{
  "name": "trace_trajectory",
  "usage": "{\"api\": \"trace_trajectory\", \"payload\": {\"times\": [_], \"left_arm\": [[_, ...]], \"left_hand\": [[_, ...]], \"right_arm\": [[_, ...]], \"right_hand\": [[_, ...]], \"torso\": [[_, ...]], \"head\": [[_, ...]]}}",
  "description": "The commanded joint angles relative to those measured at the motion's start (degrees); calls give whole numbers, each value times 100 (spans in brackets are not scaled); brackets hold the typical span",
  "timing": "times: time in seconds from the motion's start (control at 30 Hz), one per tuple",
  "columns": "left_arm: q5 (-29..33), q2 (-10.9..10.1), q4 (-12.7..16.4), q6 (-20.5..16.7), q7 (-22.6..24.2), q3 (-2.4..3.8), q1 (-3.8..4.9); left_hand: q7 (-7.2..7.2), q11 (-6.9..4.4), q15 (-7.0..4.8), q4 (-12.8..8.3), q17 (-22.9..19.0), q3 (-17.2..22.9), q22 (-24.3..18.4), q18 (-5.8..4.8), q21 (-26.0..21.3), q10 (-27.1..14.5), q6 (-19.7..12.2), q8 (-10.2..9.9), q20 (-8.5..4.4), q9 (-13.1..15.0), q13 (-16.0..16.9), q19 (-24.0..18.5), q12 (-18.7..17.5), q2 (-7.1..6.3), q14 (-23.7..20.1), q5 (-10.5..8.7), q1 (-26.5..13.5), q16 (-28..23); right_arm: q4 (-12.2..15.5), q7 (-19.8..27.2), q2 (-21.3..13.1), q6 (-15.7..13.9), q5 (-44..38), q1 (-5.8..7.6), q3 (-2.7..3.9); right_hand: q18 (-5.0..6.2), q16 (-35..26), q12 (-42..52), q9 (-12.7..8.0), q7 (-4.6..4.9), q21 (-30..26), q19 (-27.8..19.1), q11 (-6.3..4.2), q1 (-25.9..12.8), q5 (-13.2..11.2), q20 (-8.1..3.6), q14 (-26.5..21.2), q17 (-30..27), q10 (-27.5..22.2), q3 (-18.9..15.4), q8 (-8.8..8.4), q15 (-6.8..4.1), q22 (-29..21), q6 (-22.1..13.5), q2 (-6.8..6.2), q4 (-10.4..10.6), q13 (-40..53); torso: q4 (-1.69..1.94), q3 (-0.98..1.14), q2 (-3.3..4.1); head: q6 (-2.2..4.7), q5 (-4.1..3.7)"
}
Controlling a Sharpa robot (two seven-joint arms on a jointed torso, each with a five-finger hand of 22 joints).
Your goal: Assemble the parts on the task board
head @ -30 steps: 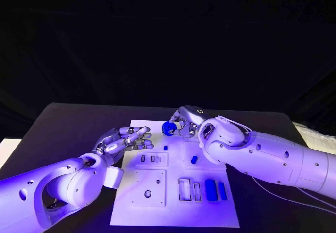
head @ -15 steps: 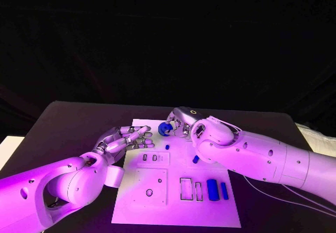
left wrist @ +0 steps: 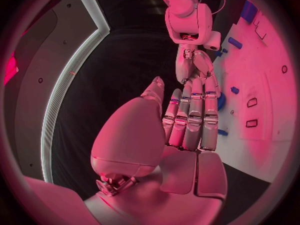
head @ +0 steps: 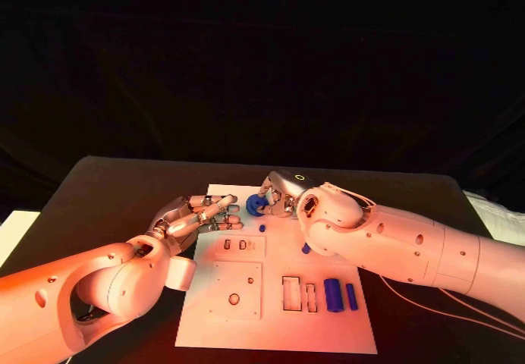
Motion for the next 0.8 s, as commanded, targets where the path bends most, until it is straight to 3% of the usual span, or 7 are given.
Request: {"api": "trace_trajectory", "payload": {"times": [0.03,0.2,0.27,0.3,0.4,0.5,0.8], "left_arm": [[20,7,11,111,52,4,5],[21,5,14,104,50,4,5],[21,5,15,102,48,4,5],[21,4,16,102,47,4,5],[21,3,18,100,43,4,5],[22,2,17,99,40,4,5],[27,-9,26,85,30,4,6]], "left_hand": [[14,10,-5,-26,5,6,-9,71,-23,28,38,-20,-2,5,-6,39,-15,50,28,25,14,-33],[14,10,-5,-26,5,6,-9,71,-23,28,38,-20,-2,5,-6,39,-15,50,28,25,14,-33],[15,11,-5,-26,5,6,-9,70,-23,27,37,-21,-2,4,-6,39,-17,50,27,25,13,-35],[16,12,-4,-27,6,6,-10,70,-24,26,37,-23,-2,4,-6,39,-18,51,27,25,12,-37],[16,12,-4,-27,6,6,-10,70,-24,26,37,-23,-2,4,-6,39,-18,51,27,25,12,-37],[19,14,-3,-29,7,3,-12,69,-26,21,32,-28,-1,3,-8,38,-23,48,25,24,10,-42],[27,21,0,-32,10,-1,-15,68,-29,10,22,-39,0,0,-11,36,-33,45,23,23,5,-51]], "right_arm": [[18,18,4,164,-90,-6,-9],[-5,-33,0,62,-93,-6,-11],[-19,-48,1,-6,-87,-6,-11],[-24,-51,1,-34,-81,-6,-12],[-36,-47,-1,-113,-52,-5,-14],[-29,-29,-7,-148,-31,-5,-15],[-22,119,-30,59,221,-7,-19]], "right_hand": [[-105,0,-38,2,35,16,274,1,-58,-21,-23,420,575,1,2,16,-9,1052,17,-15,21,4],[-93,-53,-189,-30,69,-5,238,29,-164,-38,-11,400,492,-55,-35,-72,12,1003,-119,-115,69,-80],[-82,-100,-376,-106,154,-28,199,110,-301,-301,27,382,425,-133,-140,-251,70,950,-531,-243,176,-194],[-79,-113,-443,-120,188,-35,187,141,-341,-353,48,377,408,-161,-194,-260,96,934,-676,-292,229,-235],[-65,-152,-608,-125,301,-61,147,247,-417,-347,141,366,360,-230,-631,-276,187,882,-1241,-486,520,-326],[-63,-162,-631,-108,324,-65,142,266,-452,-302,178,365,352,-242,-862,-251,214,876,-1257,-454,530,-329],[-72,-136,-510,-57,255,-47,175,214,-401,-162,169,380,406,-204,-820,-163,180,923,-863,-206,506,-216]], "torso": [[0,-2,-2],[-5,-1,-1],[-7,-2,-1],[-5,-3,-1],[-3,-3,0],[-3,-2,-2],[-8,0,7]], "head": [[-4,0],[3,-6],[7,-14],[8,-16],[13,-20],[13,-24],[20,-22]]}}
